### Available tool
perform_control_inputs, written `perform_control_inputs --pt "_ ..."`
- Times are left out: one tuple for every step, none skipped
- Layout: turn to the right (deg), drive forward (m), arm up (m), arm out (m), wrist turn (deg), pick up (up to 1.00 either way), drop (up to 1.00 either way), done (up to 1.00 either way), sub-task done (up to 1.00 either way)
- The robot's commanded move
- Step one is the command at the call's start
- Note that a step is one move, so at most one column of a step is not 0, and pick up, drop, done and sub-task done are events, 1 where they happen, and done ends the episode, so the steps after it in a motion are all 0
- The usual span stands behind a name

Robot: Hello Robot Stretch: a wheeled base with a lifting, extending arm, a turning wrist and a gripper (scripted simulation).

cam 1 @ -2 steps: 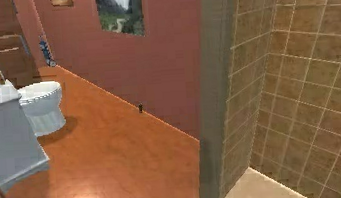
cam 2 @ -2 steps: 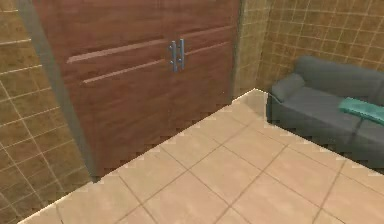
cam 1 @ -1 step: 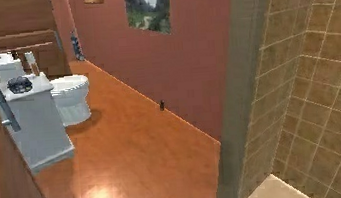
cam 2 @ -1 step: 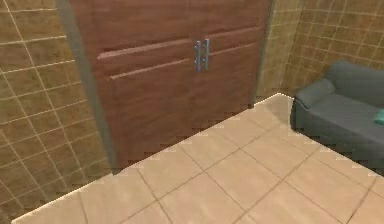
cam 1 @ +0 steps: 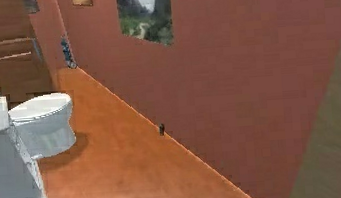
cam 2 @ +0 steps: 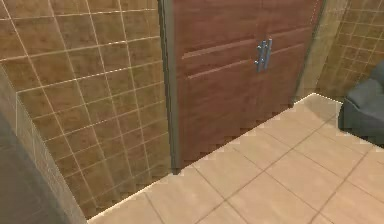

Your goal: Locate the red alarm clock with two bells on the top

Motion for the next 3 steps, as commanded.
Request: perform_control_inputs --pt "-15.0 0.00 0.00 0.00 0.0 0.00 0.00 0.00 0.00" --pt "0.0 1.00 0.00 0.00 0.0 0.00 0.00 0.00 0.00" --pt "0.0 1.00 0.00 0.00 0.0 0.00 0.00 0.00 0.00"
